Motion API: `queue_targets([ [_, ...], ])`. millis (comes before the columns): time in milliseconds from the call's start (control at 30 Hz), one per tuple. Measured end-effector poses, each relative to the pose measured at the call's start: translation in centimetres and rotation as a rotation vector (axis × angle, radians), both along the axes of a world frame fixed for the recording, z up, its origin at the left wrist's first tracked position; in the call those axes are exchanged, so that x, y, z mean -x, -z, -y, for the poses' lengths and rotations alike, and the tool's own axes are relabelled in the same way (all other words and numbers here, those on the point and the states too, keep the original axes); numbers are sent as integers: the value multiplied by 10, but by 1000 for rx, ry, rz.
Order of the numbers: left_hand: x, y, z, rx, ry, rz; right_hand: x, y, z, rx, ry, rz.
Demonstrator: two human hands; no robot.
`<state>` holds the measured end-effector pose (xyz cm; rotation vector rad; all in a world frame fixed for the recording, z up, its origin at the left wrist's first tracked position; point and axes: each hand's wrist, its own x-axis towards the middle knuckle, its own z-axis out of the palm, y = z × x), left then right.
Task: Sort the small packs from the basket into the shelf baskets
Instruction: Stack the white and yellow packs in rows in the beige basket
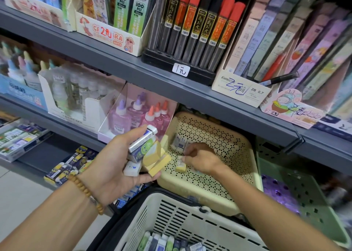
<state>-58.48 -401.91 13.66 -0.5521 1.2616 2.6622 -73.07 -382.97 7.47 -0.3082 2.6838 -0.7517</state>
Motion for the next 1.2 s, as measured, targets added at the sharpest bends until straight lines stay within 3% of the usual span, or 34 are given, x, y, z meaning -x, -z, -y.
queue_targets([
  [67, 1, 2, 1, 4, -15, 1, -1, -5, -4, -88, -40, -73],
  [233, 4, 6, 5, -17, -37, -18, -11, -7, -4, -194, -161, 90],
  [467, 7, 11, 8, -34, -38, -37, -19, -8, 14, -68, -208, 185],
  [633, 9, 13, 5, -48, -66, -56, -29, -11, 18, -72, -288, 125],
  [700, 8, 13, 2, -50, -87, -72, -33, -22, 15, 47, -248, 56],
  [800, 7, 12, -4, -78, -107, -82, -47, -49, 15, 443, -105, 22],
  [867, 7, 9, -9, -103, -108, -93, -59, -65, 18, 592, -134, 7],
  [1000, 8, 3, -22, -141, -105, -124, -78, -79, 23, 521, -223, -15],
  [1200, 10, 4, -36, -108, -56, -122, -77, -83, 18, 532, -107, 151],
])
